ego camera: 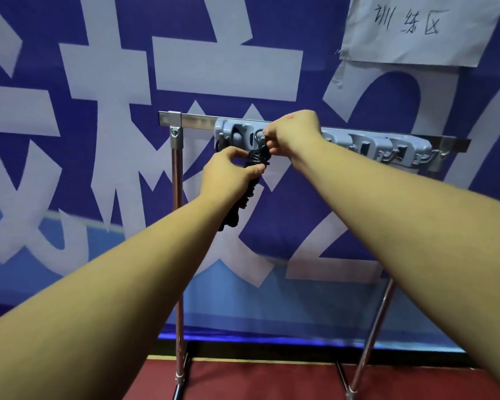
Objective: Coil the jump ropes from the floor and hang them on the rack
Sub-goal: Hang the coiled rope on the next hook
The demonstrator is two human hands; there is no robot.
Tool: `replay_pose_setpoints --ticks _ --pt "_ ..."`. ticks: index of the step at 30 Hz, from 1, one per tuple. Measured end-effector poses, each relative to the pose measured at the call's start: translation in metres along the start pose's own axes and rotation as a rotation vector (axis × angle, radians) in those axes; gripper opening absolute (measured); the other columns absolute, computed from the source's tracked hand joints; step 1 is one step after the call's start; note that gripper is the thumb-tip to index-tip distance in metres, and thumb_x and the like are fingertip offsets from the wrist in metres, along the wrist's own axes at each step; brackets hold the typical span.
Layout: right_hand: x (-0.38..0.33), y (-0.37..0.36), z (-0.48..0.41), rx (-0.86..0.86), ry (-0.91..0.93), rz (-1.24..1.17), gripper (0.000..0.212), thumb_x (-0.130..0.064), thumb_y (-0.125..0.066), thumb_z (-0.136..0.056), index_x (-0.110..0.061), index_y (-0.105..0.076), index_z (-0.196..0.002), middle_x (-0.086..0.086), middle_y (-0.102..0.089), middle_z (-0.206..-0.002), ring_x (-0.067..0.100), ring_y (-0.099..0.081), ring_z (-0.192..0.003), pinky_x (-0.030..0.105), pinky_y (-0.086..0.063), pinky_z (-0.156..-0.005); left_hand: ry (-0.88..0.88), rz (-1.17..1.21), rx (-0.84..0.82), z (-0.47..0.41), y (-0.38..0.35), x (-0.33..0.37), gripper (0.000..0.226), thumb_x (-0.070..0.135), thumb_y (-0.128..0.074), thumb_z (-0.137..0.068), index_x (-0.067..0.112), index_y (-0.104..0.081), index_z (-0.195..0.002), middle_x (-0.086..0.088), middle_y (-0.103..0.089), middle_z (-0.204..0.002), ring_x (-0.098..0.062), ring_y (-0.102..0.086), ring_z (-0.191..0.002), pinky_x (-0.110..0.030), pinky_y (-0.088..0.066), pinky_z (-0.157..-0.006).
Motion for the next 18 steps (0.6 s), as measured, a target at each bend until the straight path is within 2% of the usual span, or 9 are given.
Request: replay_pose_setpoints --ticks 2,4,8,10,11,12,13,15,18 --pt "0.012 0.000 0.000 0.034 -0.010 0.047 0.017 0.002 -0.050 -0.091 -0.002 -0.057 -0.076 0.009 -0.056 -0.046 0.017 -0.049 -0.033 0.020 -0.043 -0.040 0.026 -0.009 -0.022 0.002 -0.004 -0.010 0.034 0.025 -0.078 -0.084 0.018 -0.063 -0.113 -0.007 -0.074 -0.078 -0.025 -0.072 -0.063 -0.033 -0.058 -0.054" --pt "0.019 0.000 0.002 0.075 0.062 0.097 0.013 0.003 -0.054 -0.087 -0.004 -0.062 -0.079 0.010 -0.060 -0.057 0.019 -0.055 -0.041 0.025 -0.050 -0.046 0.049 -0.008 -0.050 0.006 -0.008 -0.021 0.034 0.025 -0.076 -0.086 0.017 -0.062 -0.117 -0.003 -0.074 -0.080 -0.022 -0.072 -0.067 -0.029 -0.058 -0.056" --pt "0.040 -0.003 0.019 0.114 0.133 0.110 0.024 -0.003 -0.054 -0.081 -0.013 -0.055 -0.060 0.007 -0.054 -0.054 0.024 -0.058 -0.052 0.037 -0.055 -0.056 0.016 -0.079 -0.067 0.015 -0.013 -0.028 0.044 0.023 -0.068 -0.091 0.016 -0.050 -0.130 0.004 -0.067 -0.090 -0.019 -0.071 -0.079 -0.033 -0.059 -0.071" --pt "0.061 0.004 0.038 0.160 0.191 0.225 0.030 -0.015 -0.055 -0.081 -0.017 -0.049 -0.051 0.003 -0.047 -0.051 0.026 -0.053 -0.055 0.038 -0.049 -0.056 0.012 -0.125 -0.050 0.024 -0.013 -0.037 0.046 0.022 -0.065 -0.092 0.013 -0.043 -0.131 0.012 -0.059 -0.091 -0.003 -0.067 -0.073 -0.025 -0.055 -0.069" --pt "0.078 0.007 0.047 0.156 0.201 0.275 0.031 -0.018 -0.055 -0.084 -0.015 -0.051 -0.054 0.004 -0.047 -0.054 0.025 -0.048 -0.057 0.034 -0.042 -0.056 0.015 -0.155 -0.047 0.031 -0.013 -0.043 0.046 0.023 -0.064 -0.092 0.013 -0.042 -0.132 0.011 -0.057 -0.097 0.006 -0.064 -0.070 -0.019 -0.051 -0.066" --pt "0.098 0.011 0.059 0.136 0.183 0.309 0.028 -0.021 -0.056 -0.088 -0.011 -0.058 -0.062 0.004 -0.051 -0.060 0.022 -0.046 -0.060 0.032 -0.037 -0.058 0.025 -0.180 -0.051 0.039 -0.015 -0.054 0.048 0.025 -0.063 -0.092 0.013 -0.042 -0.133 0.008 -0.057 -0.106 0.007 -0.062 -0.074 -0.019 -0.047 -0.066" --pt "0.121 0.014 0.068 0.110 0.154 0.343 0.024 -0.024 -0.055 -0.090 -0.009 -0.064 -0.073 0.004 -0.058 -0.067 0.020 -0.048 -0.064 0.030 -0.035 -0.059 0.040 -0.205 -0.068 0.047 -0.017 -0.066 0.047 0.027 -0.063 -0.092 0.014 -0.044 -0.132 0.005 -0.058 -0.113 0.002 -0.061 -0.082 -0.021 -0.045 -0.067" --pt "0.170 0.020 0.088 0.049 0.081 0.401 0.021 -0.026 -0.055 -0.090 -0.010 -0.068 -0.086 0.003 -0.065 -0.078 0.020 -0.055 -0.074 0.028 -0.037 -0.063 0.102 -0.250 -0.135 0.066 -0.024 -0.097 0.037 0.025 -0.061 -0.092 0.016 -0.050 -0.125 0.001 -0.062 -0.112 -0.011 -0.060 -0.087 -0.025 -0.047 -0.066" --pt "0.241 0.030 0.115 0.024 -0.019 0.394 0.017 -0.024 -0.057 -0.090 -0.012 -0.066 -0.083 -0.001 -0.064 -0.075 0.017 -0.057 -0.073 0.026 -0.038 -0.058 0.231 -0.334 -0.240 0.099 -0.038 -0.153 0.018 0.023 -0.061 -0.090 0.018 -0.056 -0.106 -0.006 -0.070 -0.101 -0.021 -0.066 -0.085 -0.035 -0.055 -0.072"
Point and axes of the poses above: each hand's wrist, its own z-axis away from the middle knuckle, its own y-axis out of the back of the hand, x = y × z, the point moved 6 cm from there along -z, towards the middle knuckle
